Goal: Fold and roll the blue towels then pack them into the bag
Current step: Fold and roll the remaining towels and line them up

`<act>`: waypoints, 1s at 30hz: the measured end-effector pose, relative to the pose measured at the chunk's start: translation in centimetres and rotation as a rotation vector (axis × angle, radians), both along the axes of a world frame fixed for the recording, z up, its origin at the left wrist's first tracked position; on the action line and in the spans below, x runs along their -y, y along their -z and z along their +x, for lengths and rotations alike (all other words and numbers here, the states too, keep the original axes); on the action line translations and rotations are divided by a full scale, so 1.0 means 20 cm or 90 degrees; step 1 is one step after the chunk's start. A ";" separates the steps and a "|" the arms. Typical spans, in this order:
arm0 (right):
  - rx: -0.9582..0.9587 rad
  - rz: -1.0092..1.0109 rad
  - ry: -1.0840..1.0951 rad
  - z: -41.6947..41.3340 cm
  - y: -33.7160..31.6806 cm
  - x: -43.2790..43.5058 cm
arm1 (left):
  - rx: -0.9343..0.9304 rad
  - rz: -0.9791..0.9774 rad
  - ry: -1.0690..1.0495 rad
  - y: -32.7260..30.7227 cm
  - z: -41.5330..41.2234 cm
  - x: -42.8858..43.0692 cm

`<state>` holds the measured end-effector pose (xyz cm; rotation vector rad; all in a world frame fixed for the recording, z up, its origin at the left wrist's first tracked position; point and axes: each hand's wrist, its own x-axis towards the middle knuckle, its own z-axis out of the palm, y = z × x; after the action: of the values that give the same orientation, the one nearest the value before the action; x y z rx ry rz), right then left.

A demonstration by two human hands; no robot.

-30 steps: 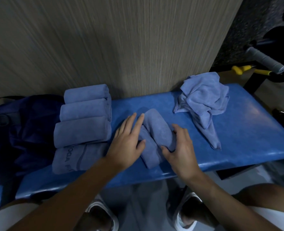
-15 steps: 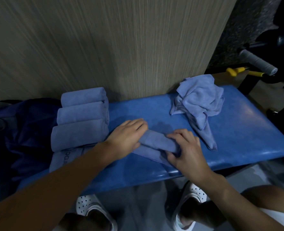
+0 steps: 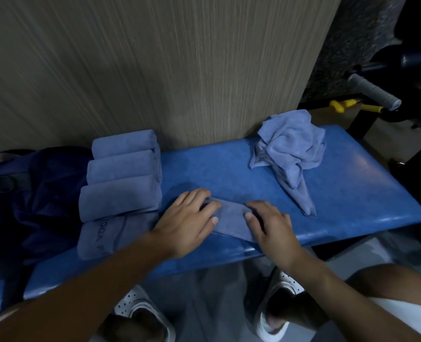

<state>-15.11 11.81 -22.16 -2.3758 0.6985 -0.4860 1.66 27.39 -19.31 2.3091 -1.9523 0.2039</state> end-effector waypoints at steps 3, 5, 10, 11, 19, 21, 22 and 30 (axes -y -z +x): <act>0.019 0.006 -0.005 0.00 -0.01 0.00 | -0.021 0.056 -0.004 0.06 -0.02 0.00; 0.024 0.027 -0.017 0.00 0.00 -0.02 | -0.017 0.078 -0.018 0.09 -0.03 -0.02; -0.088 -0.114 -0.031 0.00 0.03 -0.02 | 0.017 0.069 -0.046 0.11 -0.11 -0.06; -0.101 -0.126 -0.034 0.00 0.04 -0.01 | 0.015 0.065 -0.054 0.12 -0.12 -0.06; -0.130 -0.006 0.068 0.00 -0.02 0.03 | -0.295 -0.032 -0.191 0.12 -0.07 0.02; -0.113 0.031 0.075 0.00 -0.04 0.04 | -0.369 -0.033 -0.226 0.11 -0.05 0.02; -0.114 0.050 0.078 -0.01 -0.05 0.04 | -0.391 -0.034 -0.240 0.11 -0.05 0.02; -0.137 0.176 0.019 -0.03 -0.06 0.11 | -0.592 -0.094 -0.316 0.04 -0.06 0.03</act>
<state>-15.77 9.67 -20.93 -2.1760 0.8393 -0.1338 0.56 26.78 -20.19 2.1378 -0.8839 -0.5671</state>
